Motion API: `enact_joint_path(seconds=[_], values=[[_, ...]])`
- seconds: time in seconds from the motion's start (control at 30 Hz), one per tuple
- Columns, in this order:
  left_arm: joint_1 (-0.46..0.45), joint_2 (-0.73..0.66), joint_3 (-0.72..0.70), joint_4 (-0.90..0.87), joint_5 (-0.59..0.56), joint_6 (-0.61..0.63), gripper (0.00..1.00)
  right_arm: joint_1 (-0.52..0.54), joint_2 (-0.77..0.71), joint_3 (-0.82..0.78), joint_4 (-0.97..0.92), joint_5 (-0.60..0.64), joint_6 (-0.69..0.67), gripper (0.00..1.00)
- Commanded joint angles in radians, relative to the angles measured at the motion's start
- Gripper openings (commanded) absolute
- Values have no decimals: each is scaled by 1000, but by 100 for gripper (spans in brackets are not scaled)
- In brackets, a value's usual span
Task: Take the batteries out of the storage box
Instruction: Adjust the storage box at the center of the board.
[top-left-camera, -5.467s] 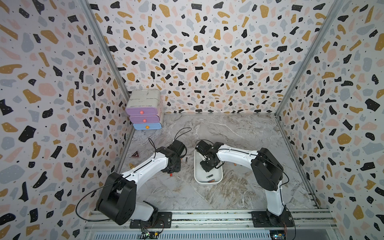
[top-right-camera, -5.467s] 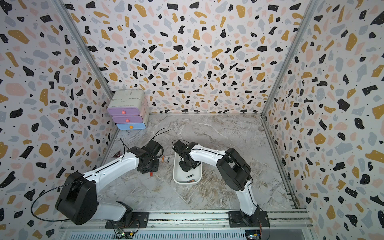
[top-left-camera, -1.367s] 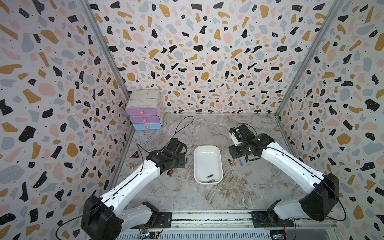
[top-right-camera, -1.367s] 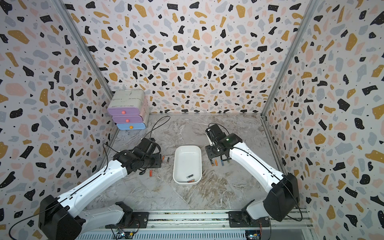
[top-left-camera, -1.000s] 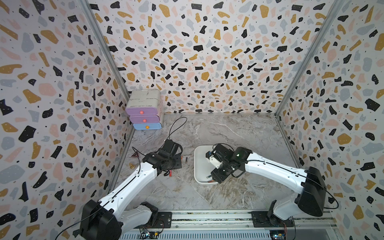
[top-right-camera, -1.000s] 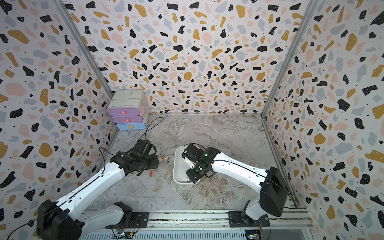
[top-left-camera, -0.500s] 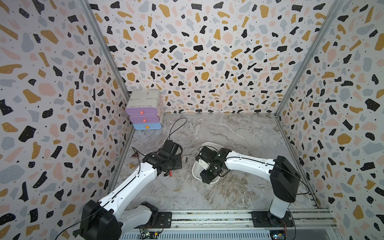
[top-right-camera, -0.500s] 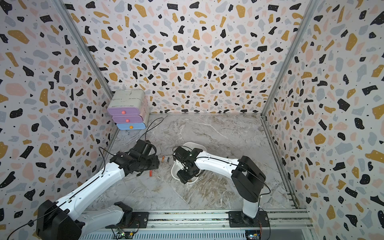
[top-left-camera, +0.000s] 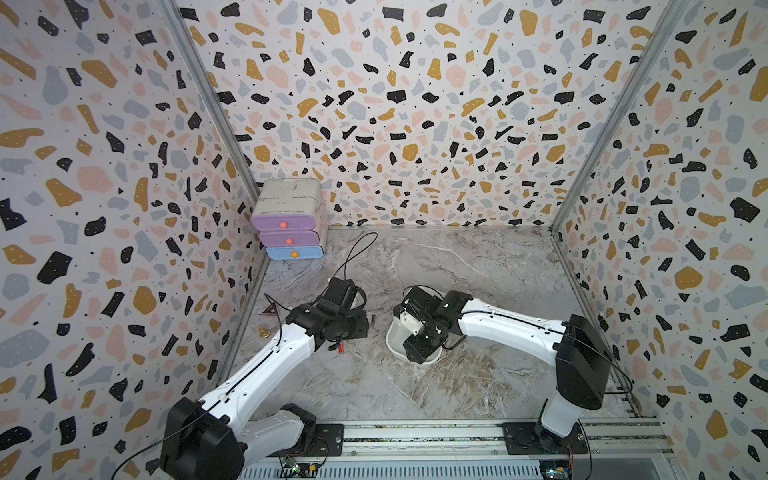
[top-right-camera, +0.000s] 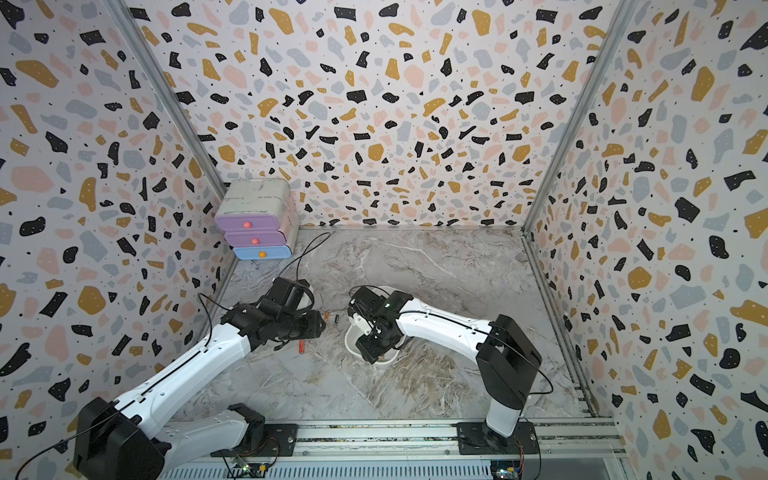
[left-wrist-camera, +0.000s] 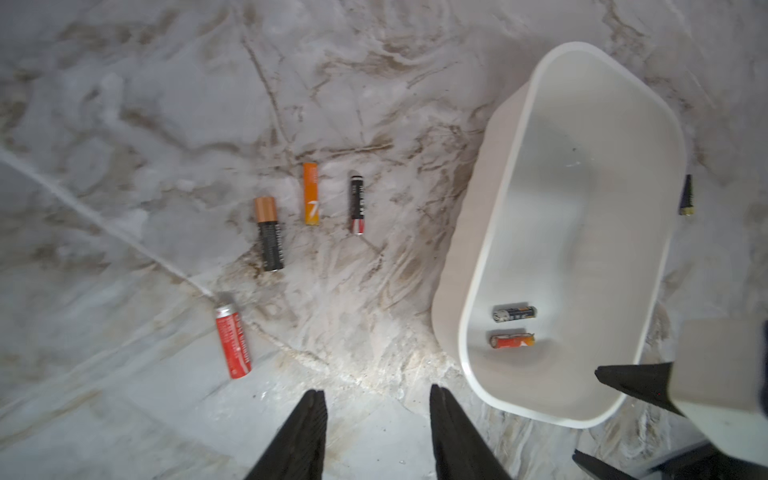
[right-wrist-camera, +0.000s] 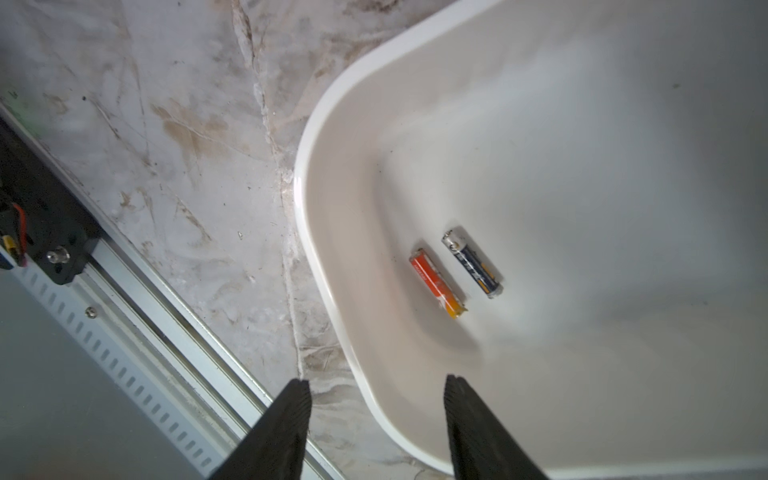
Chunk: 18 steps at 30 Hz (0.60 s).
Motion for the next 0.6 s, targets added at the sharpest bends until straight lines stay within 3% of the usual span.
enact_joint_path(seconds=[0.0, 0.2, 0.57], values=[[-7, 75, 29, 61, 178, 74, 43, -74, -135, 31, -34, 51, 17, 57], [-120, 194, 91, 84, 123, 144, 47, -191, -221, -34, -35, 85, 36, 57], [-147, 397, 177, 117, -43, 164, 39, -205, -258, -155, 30, 41, 51, 57]])
